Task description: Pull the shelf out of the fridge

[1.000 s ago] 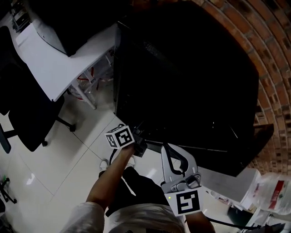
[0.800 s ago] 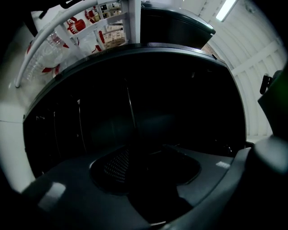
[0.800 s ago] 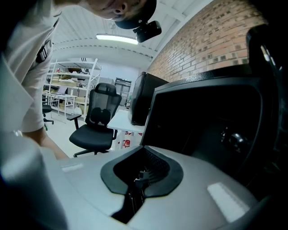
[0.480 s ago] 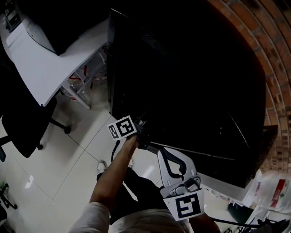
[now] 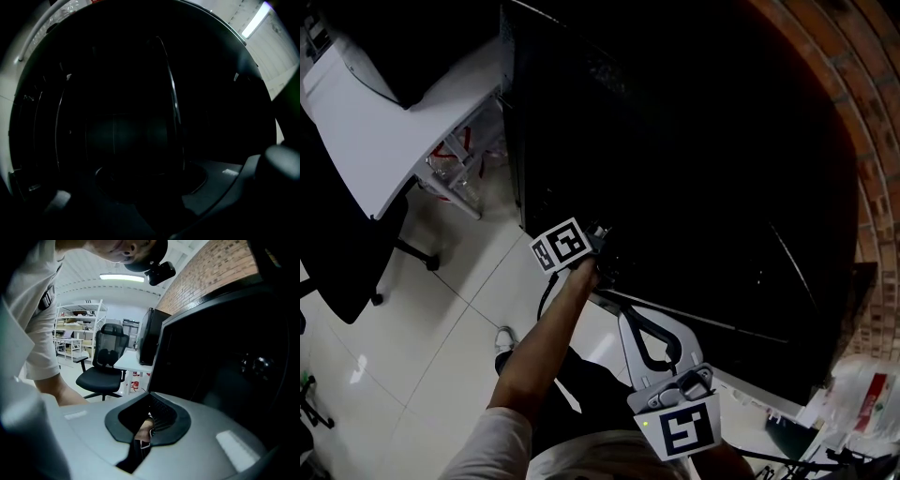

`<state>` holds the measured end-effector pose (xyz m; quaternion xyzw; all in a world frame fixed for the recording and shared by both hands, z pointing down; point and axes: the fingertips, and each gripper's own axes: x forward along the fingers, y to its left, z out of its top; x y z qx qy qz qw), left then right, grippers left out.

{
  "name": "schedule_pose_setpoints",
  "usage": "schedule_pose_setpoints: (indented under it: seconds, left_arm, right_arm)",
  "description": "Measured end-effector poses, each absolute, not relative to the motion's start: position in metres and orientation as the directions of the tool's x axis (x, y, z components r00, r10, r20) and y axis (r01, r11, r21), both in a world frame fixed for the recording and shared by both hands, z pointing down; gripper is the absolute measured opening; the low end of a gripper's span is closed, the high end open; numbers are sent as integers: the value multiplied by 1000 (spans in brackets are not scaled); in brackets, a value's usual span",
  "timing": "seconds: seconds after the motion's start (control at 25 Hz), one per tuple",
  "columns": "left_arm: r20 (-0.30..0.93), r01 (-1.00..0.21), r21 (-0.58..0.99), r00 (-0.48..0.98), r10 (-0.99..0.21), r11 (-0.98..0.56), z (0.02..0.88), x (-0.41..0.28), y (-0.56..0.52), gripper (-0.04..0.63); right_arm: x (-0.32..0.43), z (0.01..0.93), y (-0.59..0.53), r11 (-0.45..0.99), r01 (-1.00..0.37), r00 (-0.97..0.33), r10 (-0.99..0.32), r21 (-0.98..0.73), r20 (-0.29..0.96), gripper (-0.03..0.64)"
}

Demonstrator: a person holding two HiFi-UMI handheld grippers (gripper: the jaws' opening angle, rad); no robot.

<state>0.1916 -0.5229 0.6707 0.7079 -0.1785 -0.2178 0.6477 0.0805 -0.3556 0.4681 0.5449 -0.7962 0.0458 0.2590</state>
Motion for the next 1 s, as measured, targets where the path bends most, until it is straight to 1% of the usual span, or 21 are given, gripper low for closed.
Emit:
schedule_pose_setpoints:
  seconds: [0.08,0.2,0.24,0.4,0.68,1.0]
  left_arm:
    - [-78,28,995,836,-543,-100,670,193,-524,135]
    - [-104,42,991,840,-533,-128,663,195,-524,37]
    - [-106,45,991,844,-526,-128,662,196,-525,19]
    - [-81,36,994,860,-503,-100,661,196,-524,12]
    - [-63,35,997,864,-500,-64,659,184,-518,5]
    - [-83,31,993,875,-477,-117,644,160,-499,3]
  right_arm:
    - [81,468,-355,408,-890,-280,-841,204,464,5]
    - [81,469,-355,419,-886,-289,-834,199,469,5]
    - [81,469,-355,421,-885,-292,-833,197,470,5]
    - [81,469,-355,425,-885,-299,-831,189,469,5]
    - [77,464,-355,431,-884,-313,-833,180,455,5]
    - [78,453,-356,403,-899,-297,-848,169,439,5]
